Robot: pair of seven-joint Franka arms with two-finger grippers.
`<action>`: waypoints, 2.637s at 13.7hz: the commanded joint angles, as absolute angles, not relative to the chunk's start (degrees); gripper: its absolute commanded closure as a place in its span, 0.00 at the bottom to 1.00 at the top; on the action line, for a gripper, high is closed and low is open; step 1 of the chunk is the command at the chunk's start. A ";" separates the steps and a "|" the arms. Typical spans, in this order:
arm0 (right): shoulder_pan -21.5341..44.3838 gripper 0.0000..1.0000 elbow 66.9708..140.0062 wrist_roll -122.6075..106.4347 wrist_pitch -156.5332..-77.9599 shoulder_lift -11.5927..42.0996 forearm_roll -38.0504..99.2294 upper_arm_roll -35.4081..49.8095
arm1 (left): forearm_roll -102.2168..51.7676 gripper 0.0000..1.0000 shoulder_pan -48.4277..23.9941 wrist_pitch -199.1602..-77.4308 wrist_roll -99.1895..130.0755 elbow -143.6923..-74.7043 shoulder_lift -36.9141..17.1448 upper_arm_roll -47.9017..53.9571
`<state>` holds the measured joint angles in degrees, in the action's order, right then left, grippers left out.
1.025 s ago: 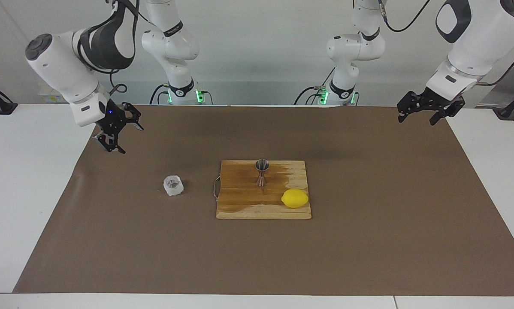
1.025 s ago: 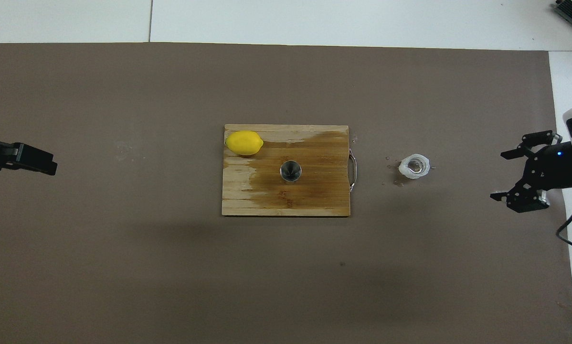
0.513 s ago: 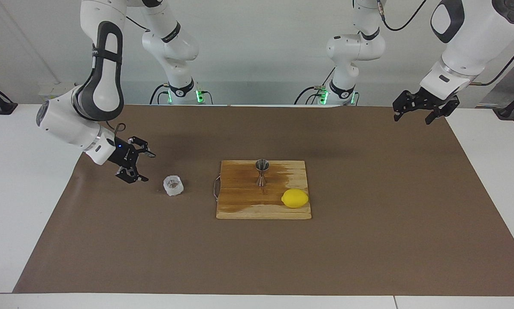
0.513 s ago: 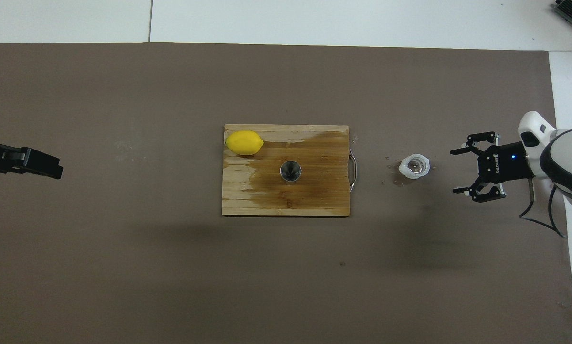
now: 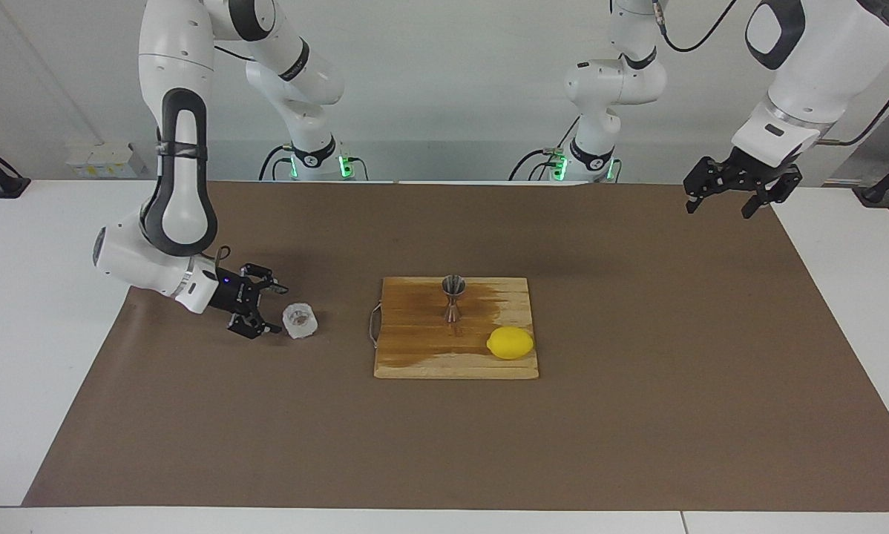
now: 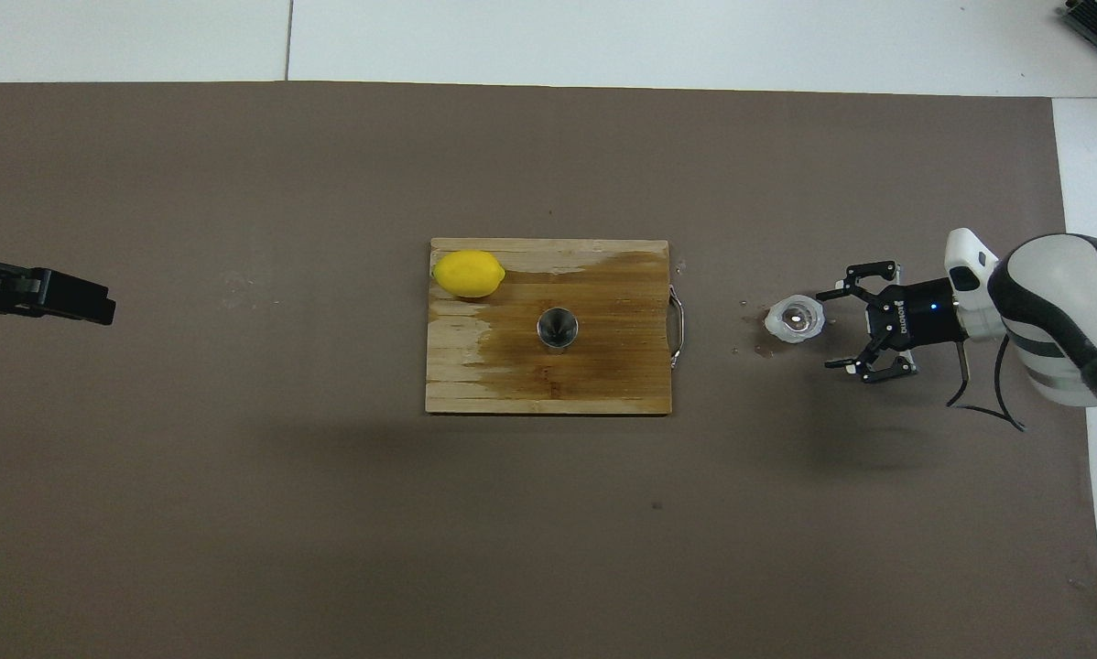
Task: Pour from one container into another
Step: 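Open the right gripper, reach the white cup and close on it, then lift the white cup with the right gripper over the metal cup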
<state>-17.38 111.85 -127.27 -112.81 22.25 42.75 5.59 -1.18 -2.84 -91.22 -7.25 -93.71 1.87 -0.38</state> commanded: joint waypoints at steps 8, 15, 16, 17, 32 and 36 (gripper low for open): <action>-13.27 0.00 111.97 -132.01 -117.68 24.52 46.93 6.06 | -0.09 0.00 -3.43 -91.85 -7.47 -95.19 3.25 -0.97; -11.87 0.92 111.97 -131.66 -118.56 24.52 46.58 5.98 | -0.09 0.00 -3.34 -91.85 -7.47 -95.19 3.25 -0.97; -11.87 0.92 111.97 -131.57 -118.48 24.52 46.50 5.98 | -0.09 0.00 -3.34 -91.85 -7.47 -95.19 3.25 -0.97; -11.87 0.92 111.89 -131.49 -118.48 24.17 46.49 5.98 | -0.09 0.00 -3.34 -91.85 -7.47 -95.19 3.25 -0.97; -7.38 1.00 109.25 -113.38 -118.12 18.11 58.25 11.24 | -0.09 0.00 -3.34 -91.84 -7.47 -95.19 3.25 -0.97; -4.85 1.00 109.07 -111.28 -120.39 16.44 64.59 13.71 | -0.09 0.00 -3.34 -91.76 -7.47 -95.19 3.25 -0.97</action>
